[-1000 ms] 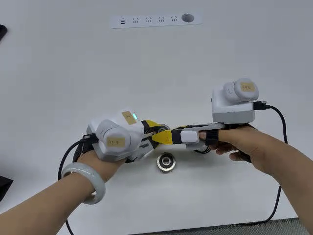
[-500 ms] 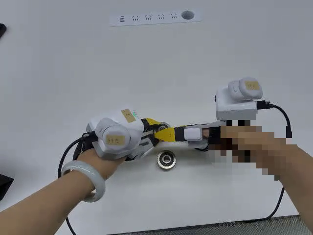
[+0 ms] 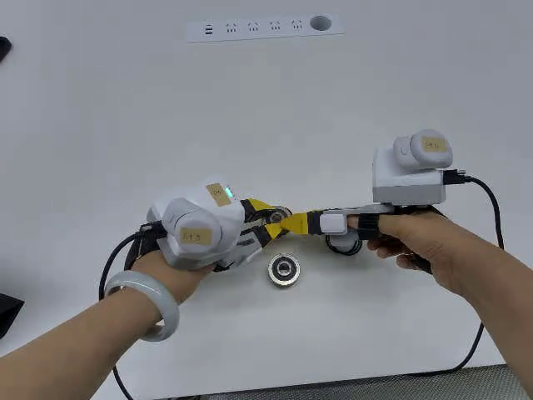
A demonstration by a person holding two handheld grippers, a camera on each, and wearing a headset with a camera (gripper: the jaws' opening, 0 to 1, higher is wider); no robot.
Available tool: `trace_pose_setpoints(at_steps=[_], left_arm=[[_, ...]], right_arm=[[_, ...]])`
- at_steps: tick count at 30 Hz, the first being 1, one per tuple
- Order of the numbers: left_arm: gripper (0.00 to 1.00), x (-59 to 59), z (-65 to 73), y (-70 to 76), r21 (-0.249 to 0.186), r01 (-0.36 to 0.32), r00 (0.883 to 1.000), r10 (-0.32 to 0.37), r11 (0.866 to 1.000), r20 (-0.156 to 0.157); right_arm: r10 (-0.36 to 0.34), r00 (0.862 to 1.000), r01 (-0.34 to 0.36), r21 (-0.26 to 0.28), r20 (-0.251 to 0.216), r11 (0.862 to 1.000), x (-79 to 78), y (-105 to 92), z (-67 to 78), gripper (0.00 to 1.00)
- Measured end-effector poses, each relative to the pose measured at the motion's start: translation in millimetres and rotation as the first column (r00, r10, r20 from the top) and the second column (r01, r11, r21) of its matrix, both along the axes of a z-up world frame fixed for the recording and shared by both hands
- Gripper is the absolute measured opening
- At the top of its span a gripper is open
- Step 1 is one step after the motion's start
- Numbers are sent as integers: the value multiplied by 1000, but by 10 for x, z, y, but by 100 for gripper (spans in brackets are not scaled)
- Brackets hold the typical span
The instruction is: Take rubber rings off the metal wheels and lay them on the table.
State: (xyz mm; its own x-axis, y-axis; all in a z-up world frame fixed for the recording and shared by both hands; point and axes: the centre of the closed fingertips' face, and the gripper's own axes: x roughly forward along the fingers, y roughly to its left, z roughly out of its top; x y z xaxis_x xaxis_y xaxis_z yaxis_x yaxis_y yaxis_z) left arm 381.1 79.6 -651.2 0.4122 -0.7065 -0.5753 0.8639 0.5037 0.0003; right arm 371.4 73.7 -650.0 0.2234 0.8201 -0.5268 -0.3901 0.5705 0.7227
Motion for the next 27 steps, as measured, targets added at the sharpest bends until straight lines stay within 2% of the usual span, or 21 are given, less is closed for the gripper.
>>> trace_pose_setpoints(at_steps=[8, 27], left_arm=[[14, -3, -4, -1, 0, 2, 1000, -2, 1000, 1], [14, -15, -5, 2, 10, 12, 1000, -12, 1000, 1]], right_arm=[[-18, 1000, 19, -31, 16, 999, 33, -52, -45, 3], [-9, 998, 11, -38, 54, 999, 30, -26, 18, 2]])
